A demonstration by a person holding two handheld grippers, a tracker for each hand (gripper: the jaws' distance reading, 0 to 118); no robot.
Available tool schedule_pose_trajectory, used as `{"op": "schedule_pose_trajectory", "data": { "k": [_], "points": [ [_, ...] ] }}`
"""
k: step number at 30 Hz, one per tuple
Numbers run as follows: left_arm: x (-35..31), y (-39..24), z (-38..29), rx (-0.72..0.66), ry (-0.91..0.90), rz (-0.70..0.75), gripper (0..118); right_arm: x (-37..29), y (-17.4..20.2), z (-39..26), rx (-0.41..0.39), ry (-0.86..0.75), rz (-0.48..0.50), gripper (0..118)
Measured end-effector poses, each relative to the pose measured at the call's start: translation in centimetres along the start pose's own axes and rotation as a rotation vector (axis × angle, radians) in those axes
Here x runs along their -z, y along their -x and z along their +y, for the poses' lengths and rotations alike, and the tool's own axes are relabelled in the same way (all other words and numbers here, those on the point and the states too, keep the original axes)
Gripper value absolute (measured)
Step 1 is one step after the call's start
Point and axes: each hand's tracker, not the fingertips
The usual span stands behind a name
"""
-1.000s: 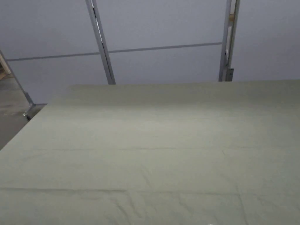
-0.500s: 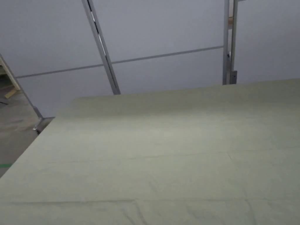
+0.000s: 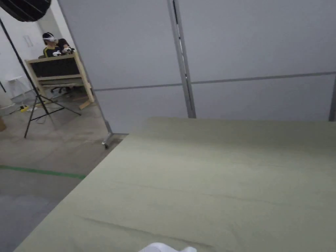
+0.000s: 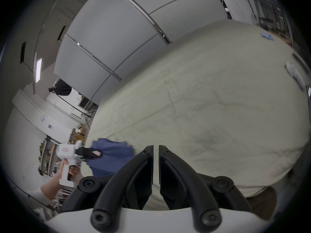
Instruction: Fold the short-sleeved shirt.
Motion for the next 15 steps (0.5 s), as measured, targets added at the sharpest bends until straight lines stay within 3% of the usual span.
{"op": "schedule_pose_trajectory", "data": {
  "k": [2, 8, 12, 13, 15],
  "points": [
    [-4.0, 3.2, 1.7, -0.033, -0.078, 0.013, 38, 0.5, 1.5, 0.0, -0.045, 0.000, -0.045, 8],
    [-15.8, 15.7, 4.9, -0.149, -0.295, 0.199, 38, 4.0, 6.2, -0.7, -0.041, 0.042, -0.023, 8],
    [-19.2, 24.2, 5.1, -0.258, -0.362, 0.299, 40, 6.6, 9.9, -1.2, -0.077, 0.081, 0.003, 8],
    [-19.0, 25.9, 4.9, -0.300, -0.355, 0.345, 45, 7.0, 10.5, -1.3, -0.090, 0.096, 0.014, 8],
    [-18.3, 28.6, 4.1, -0.417, -0.373, 0.466, 104, 7.9, 12.2, -1.5, -0.129, 0.124, 0.025, 8]
  ]
}}
